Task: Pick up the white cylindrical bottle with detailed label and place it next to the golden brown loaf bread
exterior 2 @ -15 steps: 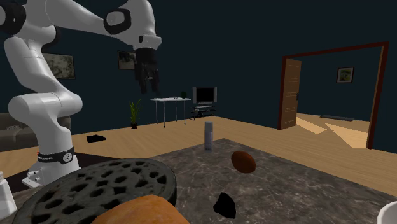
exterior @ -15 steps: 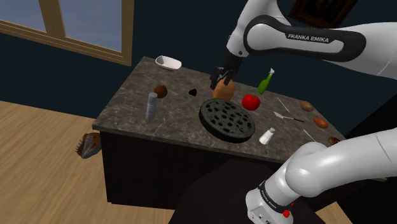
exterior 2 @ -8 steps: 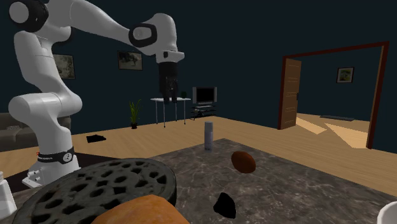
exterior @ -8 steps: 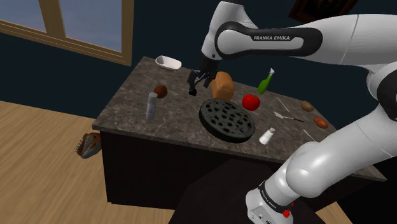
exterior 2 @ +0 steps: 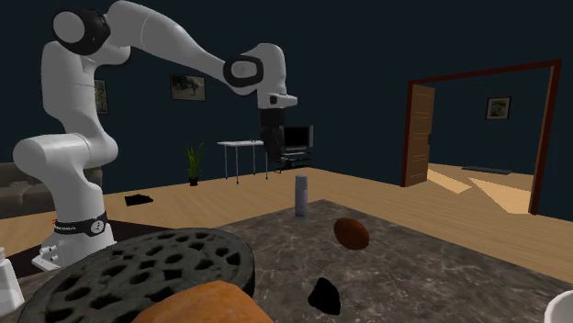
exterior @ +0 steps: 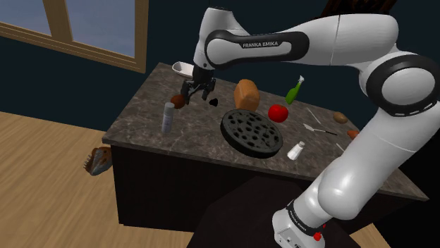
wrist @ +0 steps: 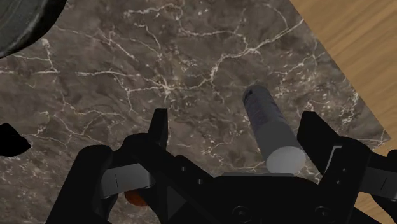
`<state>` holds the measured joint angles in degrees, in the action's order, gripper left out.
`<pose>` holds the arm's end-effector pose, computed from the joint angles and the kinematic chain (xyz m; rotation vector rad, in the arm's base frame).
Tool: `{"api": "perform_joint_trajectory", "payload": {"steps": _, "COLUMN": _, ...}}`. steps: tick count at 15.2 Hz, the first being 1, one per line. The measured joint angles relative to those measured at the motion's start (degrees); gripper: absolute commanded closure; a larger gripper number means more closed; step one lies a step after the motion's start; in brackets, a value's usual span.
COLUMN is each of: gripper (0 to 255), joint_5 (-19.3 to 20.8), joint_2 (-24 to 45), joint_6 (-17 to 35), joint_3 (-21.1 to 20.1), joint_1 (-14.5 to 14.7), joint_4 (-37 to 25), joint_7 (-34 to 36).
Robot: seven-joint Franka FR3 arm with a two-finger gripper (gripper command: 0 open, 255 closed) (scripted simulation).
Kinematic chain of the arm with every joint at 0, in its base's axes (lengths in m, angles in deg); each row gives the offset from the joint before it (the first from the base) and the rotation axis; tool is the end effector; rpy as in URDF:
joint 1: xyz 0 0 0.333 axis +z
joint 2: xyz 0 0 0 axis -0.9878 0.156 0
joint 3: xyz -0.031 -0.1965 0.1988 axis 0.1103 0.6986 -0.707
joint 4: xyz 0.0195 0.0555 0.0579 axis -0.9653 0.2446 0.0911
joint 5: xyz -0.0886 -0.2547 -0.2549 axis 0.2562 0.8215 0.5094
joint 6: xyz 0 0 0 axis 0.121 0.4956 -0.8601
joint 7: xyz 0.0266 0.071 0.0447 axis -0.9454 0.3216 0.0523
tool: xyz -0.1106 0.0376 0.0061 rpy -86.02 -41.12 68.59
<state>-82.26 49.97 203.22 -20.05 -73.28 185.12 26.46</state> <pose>0.5291 0.1902 0.4210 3.1130 0.1630 0.0709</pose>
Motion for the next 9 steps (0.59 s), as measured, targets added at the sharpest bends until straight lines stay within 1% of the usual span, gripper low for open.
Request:
{"api": "perform_joint_trajectory", "payload": {"steps": 3, "gripper": 0, "joint_5": 1.1, "joint_2": 6.2, "joint_6": 0.3, "joint_3": -0.7, "joint_1": 1.3, "joint_4": -5.2, "joint_7": 2.2}}
{"api": "perform_joint_trajectory", "payload": {"steps": 6, "gripper": 0, "joint_5": 2.5, "joint_2": 14.0, "joint_6": -1.1, "joint_3": -1.0, "joint_1": 2.9, "joint_4": -13.5, "joint_7": 4.1}}
{"api": "perform_joint_trajectory", "payload": {"steps": 9, "gripper": 0, "joint_5": 3.2, "joint_2": 18.4, "joint_6": -1.3, "joint_3": -1.0, "joint_1": 4.0, "joint_4": -17.7, "joint_7": 5.2}}
